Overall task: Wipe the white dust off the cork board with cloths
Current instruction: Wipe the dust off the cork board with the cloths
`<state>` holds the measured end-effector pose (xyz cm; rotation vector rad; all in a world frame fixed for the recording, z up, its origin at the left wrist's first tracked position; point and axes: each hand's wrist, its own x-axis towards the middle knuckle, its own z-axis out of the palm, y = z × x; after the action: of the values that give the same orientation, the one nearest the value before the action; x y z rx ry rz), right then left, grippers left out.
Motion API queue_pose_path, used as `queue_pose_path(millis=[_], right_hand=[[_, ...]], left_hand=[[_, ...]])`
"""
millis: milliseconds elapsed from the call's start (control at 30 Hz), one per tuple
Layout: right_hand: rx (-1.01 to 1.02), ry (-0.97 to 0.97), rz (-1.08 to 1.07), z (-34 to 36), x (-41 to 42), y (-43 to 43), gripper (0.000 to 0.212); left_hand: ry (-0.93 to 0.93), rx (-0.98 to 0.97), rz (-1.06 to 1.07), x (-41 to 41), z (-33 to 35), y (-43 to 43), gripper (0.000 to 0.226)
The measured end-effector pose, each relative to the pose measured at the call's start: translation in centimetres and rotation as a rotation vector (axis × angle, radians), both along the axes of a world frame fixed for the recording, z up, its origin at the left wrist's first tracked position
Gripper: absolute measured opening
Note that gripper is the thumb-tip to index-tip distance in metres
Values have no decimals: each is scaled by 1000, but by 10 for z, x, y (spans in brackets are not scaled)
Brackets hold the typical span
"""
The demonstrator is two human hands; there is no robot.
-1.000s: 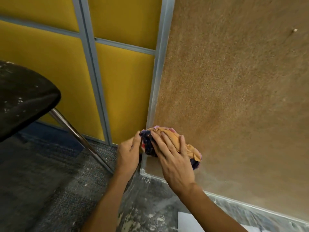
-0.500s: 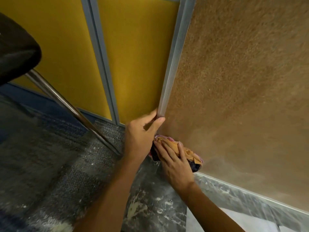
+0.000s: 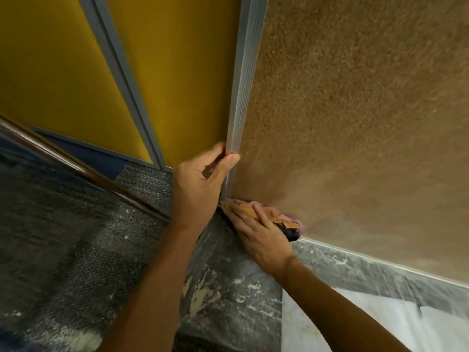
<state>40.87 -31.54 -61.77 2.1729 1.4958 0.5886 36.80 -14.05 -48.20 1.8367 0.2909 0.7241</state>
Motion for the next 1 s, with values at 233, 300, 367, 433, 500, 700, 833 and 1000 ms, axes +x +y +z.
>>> queue_pose_path(millis=[233,300,367,433,500,700,833,1000], right_hand=[[-274,-74,53,9,12,-61,70],[-269,-44,12,13,12,-80,60],[-257,-10,-31,16,8,-89,59],[-158,-23,-24,20,0,-84,51],[-59,-22,25,23,-7,-65,46],[-40,-45,-25,1,4,-42,60],[-114,-25,20,0,16,-75,54],[-296,-19,-44,16,6,-111,58]], left_hand=[[-28,89,-39,2,-4,-1,30],[-48,73,-36,1,-5,-2,32],[-37,43,-24,2,-8,-6,31],[-3,1,-17,1,-16,-10,22],[41,-34,-10,1,-24,-17,24],[64,-83,10,7,-34,-20,36],[48,-61,-1,7,-34,-22,47],[68,-65,19,4,-35,-22,43]])
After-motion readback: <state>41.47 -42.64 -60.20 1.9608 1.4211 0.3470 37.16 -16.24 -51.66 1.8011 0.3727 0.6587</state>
